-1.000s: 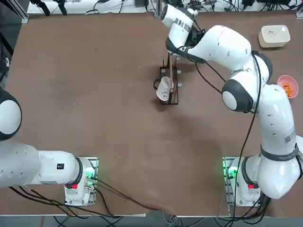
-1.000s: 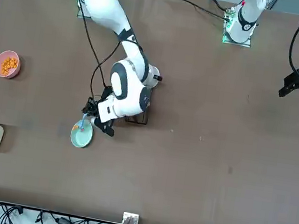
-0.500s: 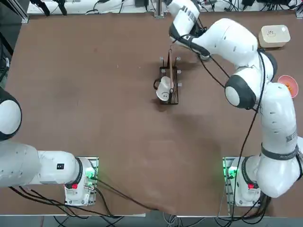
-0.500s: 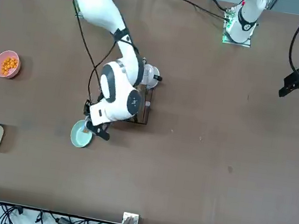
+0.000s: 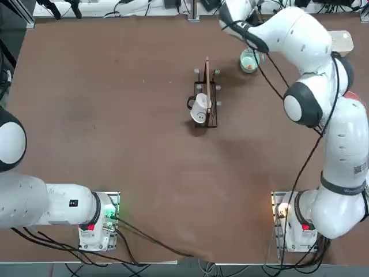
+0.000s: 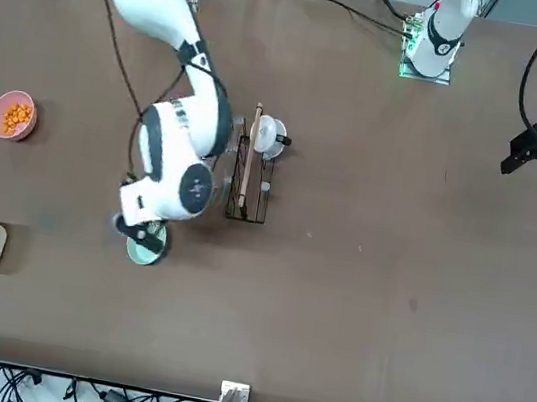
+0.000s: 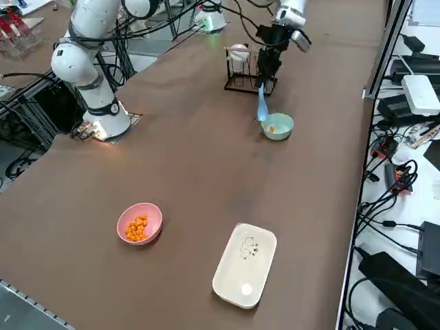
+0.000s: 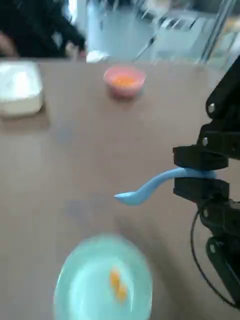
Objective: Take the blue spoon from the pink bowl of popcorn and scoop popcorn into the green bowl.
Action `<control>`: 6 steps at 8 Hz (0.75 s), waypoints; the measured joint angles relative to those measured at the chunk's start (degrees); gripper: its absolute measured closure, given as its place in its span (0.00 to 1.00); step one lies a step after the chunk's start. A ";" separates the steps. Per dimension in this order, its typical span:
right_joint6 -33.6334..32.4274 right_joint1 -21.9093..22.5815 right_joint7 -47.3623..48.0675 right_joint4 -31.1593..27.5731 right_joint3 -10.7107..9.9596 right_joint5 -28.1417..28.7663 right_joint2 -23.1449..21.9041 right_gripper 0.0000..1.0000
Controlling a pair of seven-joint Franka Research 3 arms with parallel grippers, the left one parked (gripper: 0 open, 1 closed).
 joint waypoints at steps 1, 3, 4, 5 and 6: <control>-3.37 -0.96 -1.51 -0.78 -1.59 -0.38 0.00 0.89; -4.43 -4.34 -2.87 -6.30 -3.10 -3.07 -0.85 0.89; -2.15 -6.48 -3.13 -11.91 -3.47 -5.67 -2.59 0.89; 1.58 -8.57 -3.21 -19.15 -3.84 -8.76 -5.47 0.89; 5.08 -10.97 -3.21 -26.62 -4.20 -11.26 -8.91 0.89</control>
